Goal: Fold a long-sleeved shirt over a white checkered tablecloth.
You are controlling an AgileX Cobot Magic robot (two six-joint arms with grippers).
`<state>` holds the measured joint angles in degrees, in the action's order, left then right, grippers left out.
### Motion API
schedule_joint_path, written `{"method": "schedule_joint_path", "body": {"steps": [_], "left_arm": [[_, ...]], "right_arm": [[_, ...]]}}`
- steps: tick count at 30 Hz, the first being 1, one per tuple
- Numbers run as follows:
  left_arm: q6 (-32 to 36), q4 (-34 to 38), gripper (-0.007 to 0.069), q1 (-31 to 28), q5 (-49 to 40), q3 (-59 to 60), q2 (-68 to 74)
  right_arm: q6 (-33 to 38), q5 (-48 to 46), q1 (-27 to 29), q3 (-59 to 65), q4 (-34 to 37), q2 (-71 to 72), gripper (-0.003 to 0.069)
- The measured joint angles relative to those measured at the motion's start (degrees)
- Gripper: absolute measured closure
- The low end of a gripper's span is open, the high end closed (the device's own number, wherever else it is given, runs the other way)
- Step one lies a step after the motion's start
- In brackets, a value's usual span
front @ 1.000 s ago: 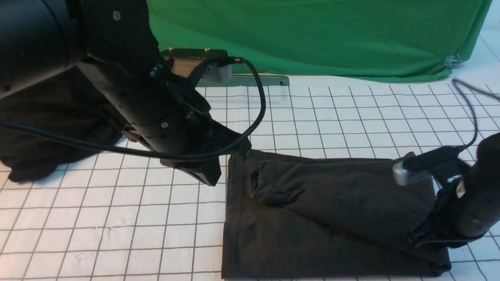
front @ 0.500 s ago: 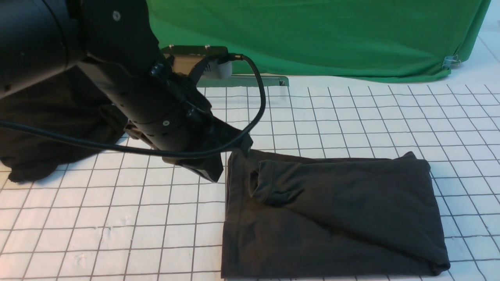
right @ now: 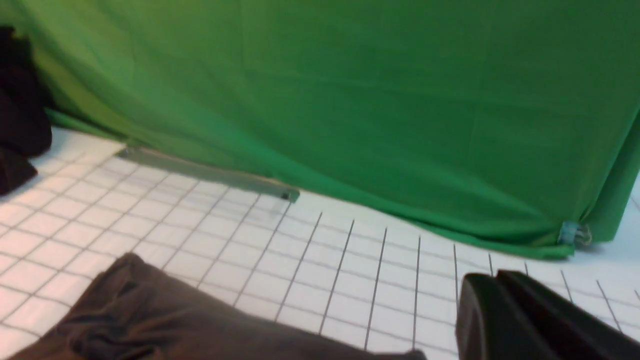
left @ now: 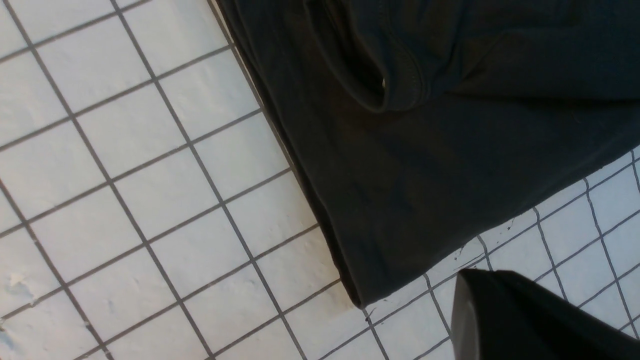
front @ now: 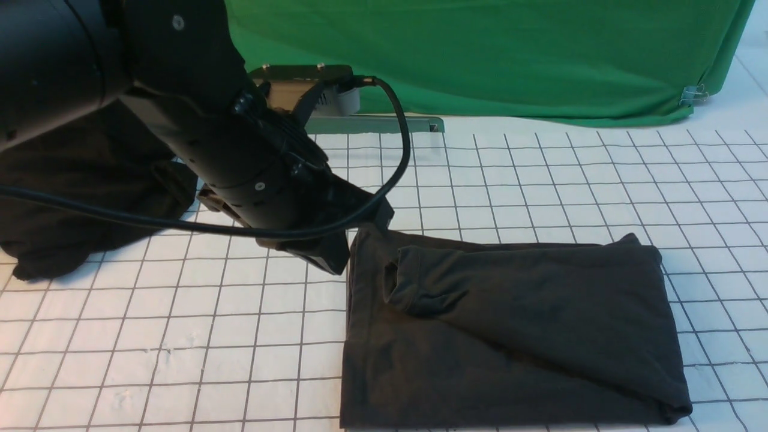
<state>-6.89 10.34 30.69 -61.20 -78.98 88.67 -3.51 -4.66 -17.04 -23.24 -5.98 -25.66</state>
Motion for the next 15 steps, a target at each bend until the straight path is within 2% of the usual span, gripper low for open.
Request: {"method": "schedule_joint_path", "body": {"steps": [15], "left_arm": [[0.27, 0.04, 0.0622, 0.0, 5.1, 0.0, 0.0]], "right_arm": [[0.0, 1.35, 0.0, 0.07, 0.0, 0.0, 0.0606]]}}
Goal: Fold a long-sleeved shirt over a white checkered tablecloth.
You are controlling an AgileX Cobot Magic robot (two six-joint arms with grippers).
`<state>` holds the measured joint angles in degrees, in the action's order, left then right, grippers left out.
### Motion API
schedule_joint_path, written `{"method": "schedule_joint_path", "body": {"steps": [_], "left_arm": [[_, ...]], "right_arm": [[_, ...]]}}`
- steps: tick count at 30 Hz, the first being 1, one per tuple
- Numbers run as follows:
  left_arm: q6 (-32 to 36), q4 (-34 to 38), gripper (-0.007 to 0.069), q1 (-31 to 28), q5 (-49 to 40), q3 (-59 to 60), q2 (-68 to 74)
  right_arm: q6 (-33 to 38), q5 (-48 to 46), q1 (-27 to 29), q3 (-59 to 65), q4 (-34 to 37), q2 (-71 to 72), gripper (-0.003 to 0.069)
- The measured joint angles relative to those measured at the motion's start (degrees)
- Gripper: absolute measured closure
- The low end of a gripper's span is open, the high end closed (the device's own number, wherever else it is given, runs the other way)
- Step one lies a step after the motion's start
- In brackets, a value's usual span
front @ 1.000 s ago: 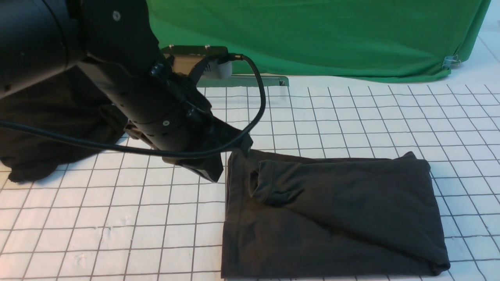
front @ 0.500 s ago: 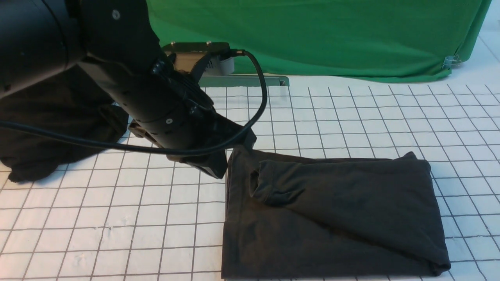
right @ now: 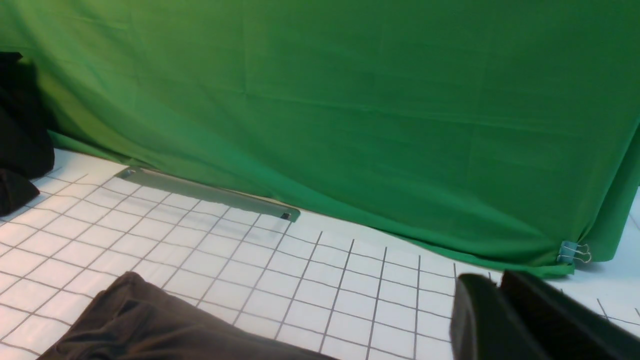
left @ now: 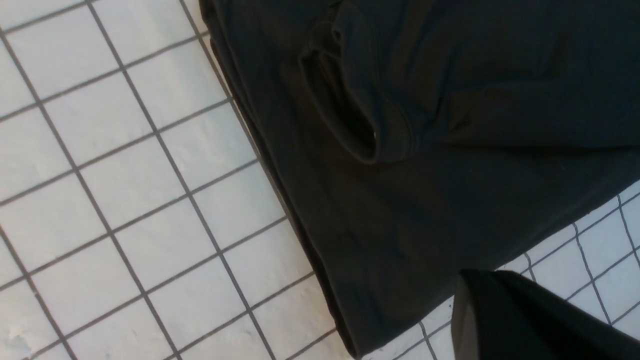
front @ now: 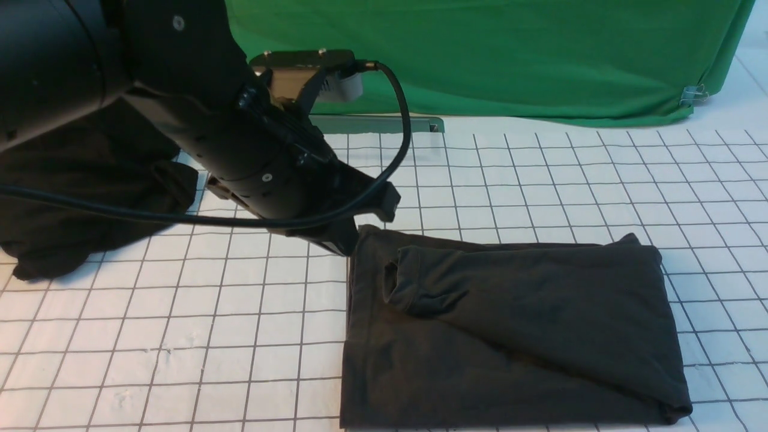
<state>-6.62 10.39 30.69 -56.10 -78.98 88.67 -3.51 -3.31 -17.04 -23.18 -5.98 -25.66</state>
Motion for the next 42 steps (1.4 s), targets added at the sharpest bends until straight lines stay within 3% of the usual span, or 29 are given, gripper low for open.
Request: {"method": "schedule_joint_path", "body": {"steps": [9, 18, 21, 31, 42], "left_arm": [[1.03, 0.0, 0.0622, 0.0, 0.51, 0.0, 0.0], [1.09, 0.0, 0.0622, 0.0, 2.11, 0.0, 0.0], [1.21, -0.22, 0.0622, 0.0, 2.71, 0.0, 0.0], [1.69, -4.14, 0.0622, 0.0, 3.07, 0.0, -1.65], [0.92, -11.41, 0.0622, -0.18, 0.35, 0.0, -13.8]], "right_arm": [[0.0, -5.14, 1.46, 1.2, 0.0, 4.39, 0.0579], [0.0, -6.28, 15.22, 13.09, 0.0, 16.69, 0.055], [0.0, -6.69, 17.19, 16.8, 0.0, 19.04, 0.0543], [0.0, -9.22, 17.37, 23.57, 0.22, 25.47, 0.0526], [0.0, -7.9, 15.03, 23.57, 0.4, 25.52, 0.0502]]}}
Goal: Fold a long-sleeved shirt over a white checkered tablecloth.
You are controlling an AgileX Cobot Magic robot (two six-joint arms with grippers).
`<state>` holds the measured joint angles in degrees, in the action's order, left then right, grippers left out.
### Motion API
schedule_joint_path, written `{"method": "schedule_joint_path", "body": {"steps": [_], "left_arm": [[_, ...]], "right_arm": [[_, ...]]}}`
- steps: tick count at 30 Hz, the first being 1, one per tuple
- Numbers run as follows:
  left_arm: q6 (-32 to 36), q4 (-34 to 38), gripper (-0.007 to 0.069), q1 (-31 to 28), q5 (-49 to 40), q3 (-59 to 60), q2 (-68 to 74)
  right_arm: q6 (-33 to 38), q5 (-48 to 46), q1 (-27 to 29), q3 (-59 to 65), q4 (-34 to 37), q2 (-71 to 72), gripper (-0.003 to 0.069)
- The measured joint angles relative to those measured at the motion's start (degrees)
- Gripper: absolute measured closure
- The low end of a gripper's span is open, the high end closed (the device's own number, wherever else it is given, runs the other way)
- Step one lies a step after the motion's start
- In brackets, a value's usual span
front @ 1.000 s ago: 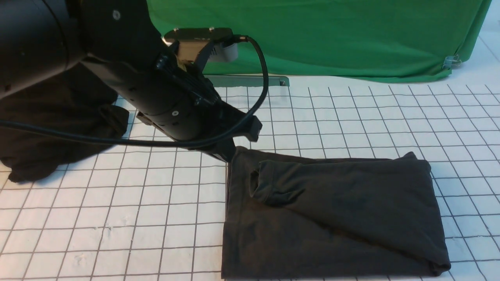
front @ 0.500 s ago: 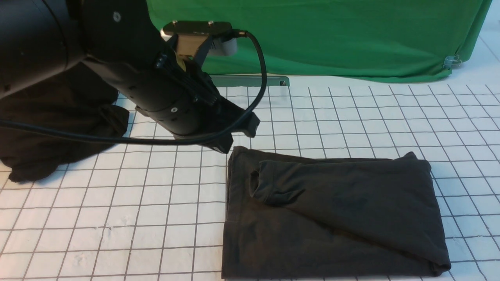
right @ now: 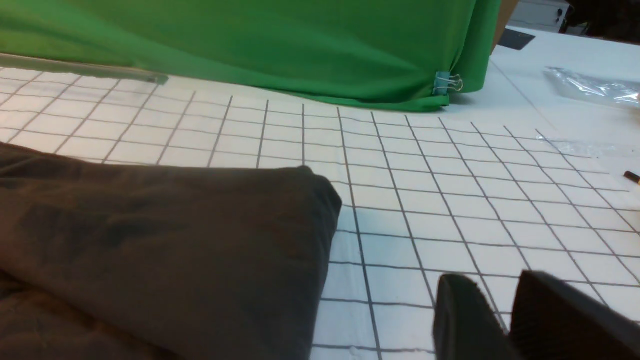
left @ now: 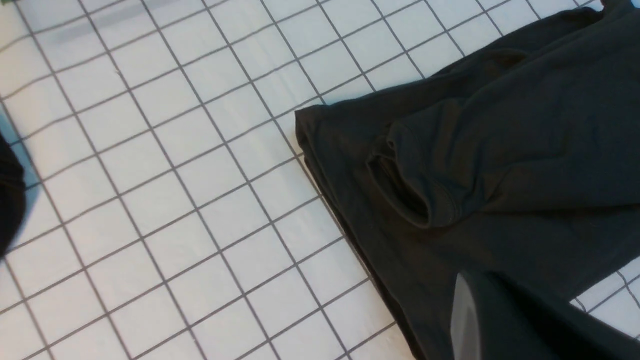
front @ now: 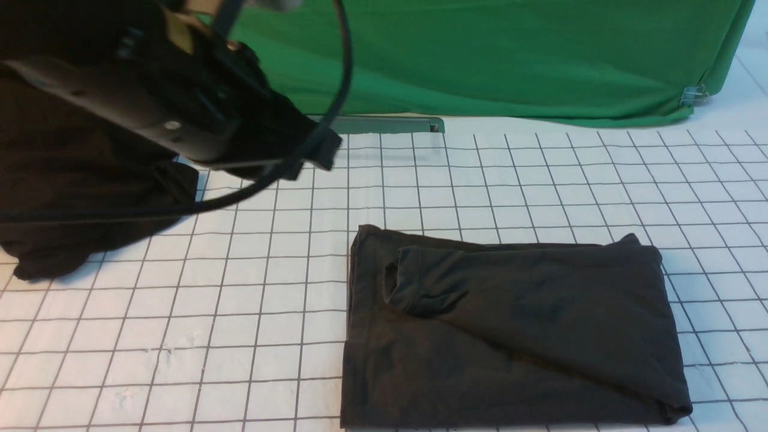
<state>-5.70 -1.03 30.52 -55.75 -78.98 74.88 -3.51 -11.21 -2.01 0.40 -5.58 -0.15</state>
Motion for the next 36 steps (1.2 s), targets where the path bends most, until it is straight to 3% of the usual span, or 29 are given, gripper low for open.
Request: {"method": "schedule_joint_path", "body": {"steps": [8, 15, 25, 36], "left_arm": [[-0.33, -3.47, 0.0622, 0.0, -4.83, 1.08, -11.28], [-2.92, -5.31, 0.0622, 0.0, -2.22, 10.04, -24.38], [-4.54, -5.45, 0.0622, 0.0, 23.06, 36.3, -45.83], [-7.44, -6.11, 0.0622, 0.0, 32.97, 38.85, -49.48]], "right_arm": [[0.0, -1.58, -0.1, 0.0, 0.0, 0.0, 0.0483], [0.0, -1.63, -0.1, 0.0, 0.0, 0.0, 0.0479], [0.0, -1.63, -1.39, 0.0, 0.0, 0.0, 0.0461], [0.0, -1.63, -1.99, 0.0, 0.0, 0.0, 0.0442]]}}
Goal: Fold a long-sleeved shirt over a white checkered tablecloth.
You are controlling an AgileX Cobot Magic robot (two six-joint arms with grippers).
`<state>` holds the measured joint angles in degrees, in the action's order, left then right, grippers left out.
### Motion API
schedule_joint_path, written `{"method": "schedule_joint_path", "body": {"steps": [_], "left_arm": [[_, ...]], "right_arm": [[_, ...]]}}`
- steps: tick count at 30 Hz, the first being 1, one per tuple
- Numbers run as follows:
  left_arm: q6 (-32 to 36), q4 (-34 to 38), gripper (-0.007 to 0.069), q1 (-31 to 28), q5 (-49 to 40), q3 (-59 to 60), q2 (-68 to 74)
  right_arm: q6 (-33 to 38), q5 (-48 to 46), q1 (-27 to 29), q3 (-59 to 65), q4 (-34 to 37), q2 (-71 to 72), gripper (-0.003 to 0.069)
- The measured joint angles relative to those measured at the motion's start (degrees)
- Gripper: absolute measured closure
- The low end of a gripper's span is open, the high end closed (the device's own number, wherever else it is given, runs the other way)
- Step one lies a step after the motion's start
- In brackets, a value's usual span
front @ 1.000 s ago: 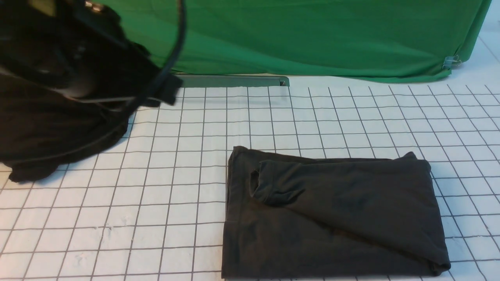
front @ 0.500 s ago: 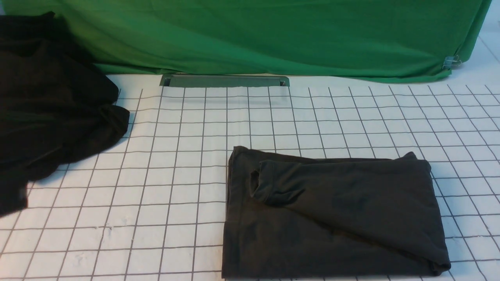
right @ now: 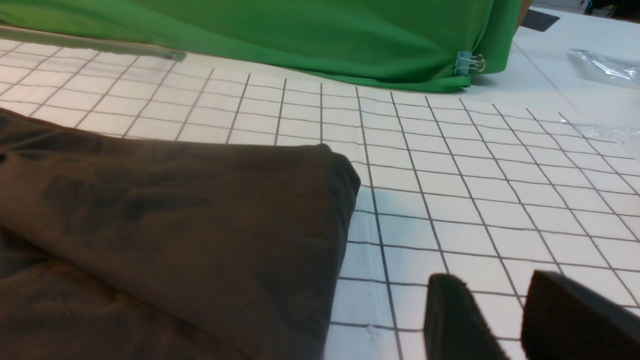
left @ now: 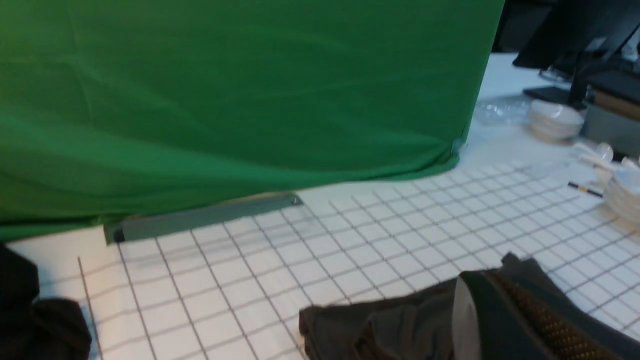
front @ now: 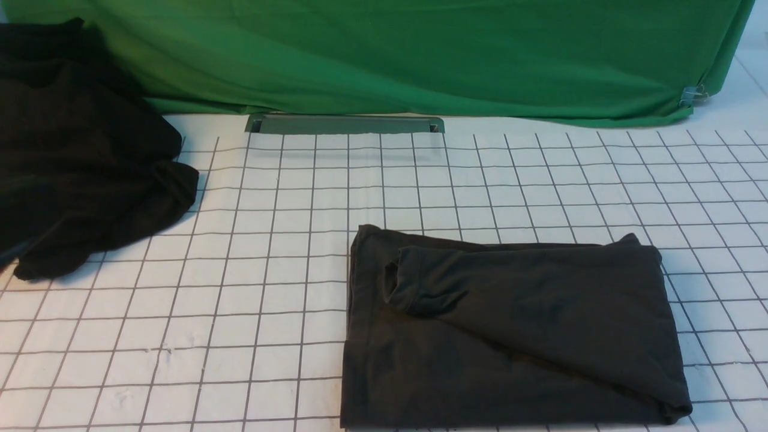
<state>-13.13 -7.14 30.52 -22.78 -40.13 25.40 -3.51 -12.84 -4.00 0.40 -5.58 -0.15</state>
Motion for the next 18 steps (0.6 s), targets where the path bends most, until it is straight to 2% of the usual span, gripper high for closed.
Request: {"method": "schedule_joint_path", "body": {"steps": [6, 18], "left_arm": [[0.75, -0.05, 0.0622, 0.0, 4.67, 0.0, 1.29], [0.9, -0.4, 0.0622, 0.0, 5.12, 0.0, 1.6]], "right_arm": [[0.0, 0.0, 0.0, 0.0, 0.0, 0.0, 0.0428], [0.0, 0.0, 0.0, 0.0, 0.0, 0.0, 0.0419]]}}
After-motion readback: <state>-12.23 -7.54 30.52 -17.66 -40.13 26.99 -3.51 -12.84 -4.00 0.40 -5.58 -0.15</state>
